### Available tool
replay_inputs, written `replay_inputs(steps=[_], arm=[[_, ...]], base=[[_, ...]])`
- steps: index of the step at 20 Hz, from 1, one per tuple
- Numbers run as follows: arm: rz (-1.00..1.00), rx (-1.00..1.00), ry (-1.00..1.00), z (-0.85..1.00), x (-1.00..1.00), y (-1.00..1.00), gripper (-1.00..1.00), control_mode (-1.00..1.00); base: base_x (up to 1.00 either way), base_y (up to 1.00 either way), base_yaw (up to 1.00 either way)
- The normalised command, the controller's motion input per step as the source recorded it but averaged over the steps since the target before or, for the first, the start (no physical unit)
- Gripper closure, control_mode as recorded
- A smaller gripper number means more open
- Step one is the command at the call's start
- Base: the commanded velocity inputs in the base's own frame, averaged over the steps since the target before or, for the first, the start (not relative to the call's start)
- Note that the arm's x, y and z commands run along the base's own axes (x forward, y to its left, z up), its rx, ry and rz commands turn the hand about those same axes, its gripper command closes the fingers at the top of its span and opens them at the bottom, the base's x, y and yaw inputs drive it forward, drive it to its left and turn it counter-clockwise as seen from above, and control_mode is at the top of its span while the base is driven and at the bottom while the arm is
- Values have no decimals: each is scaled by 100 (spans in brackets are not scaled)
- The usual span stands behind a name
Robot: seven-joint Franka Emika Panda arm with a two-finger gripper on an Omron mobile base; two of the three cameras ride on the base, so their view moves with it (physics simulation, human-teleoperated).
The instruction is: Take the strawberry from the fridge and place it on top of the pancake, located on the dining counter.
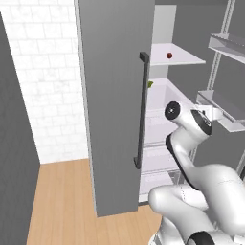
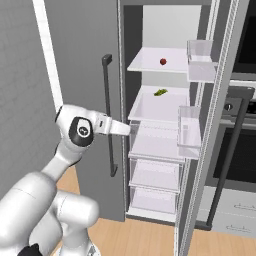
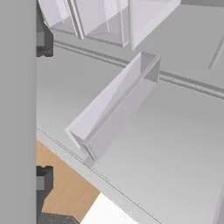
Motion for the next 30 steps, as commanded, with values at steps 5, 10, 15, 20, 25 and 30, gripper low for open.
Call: replay_inputs(steps=[5, 10, 15, 20, 25, 30], arm=[[9, 15, -1, -1, -47, 58, -100, -100], [13, 15, 1, 0, -54, 42, -100, -100], [15, 16, 2, 0, -55, 30, -100, -100], [18, 14, 4, 0, -44, 30, -100, -100], [21, 9, 7, 1, -37, 7, -100, -100], [13, 7, 3, 0, -26, 15, -100, -100]], base=[[0, 0, 0], [0, 0, 0], [0, 0, 0], [0, 0, 0], [0, 0, 0], [0, 0, 0]])
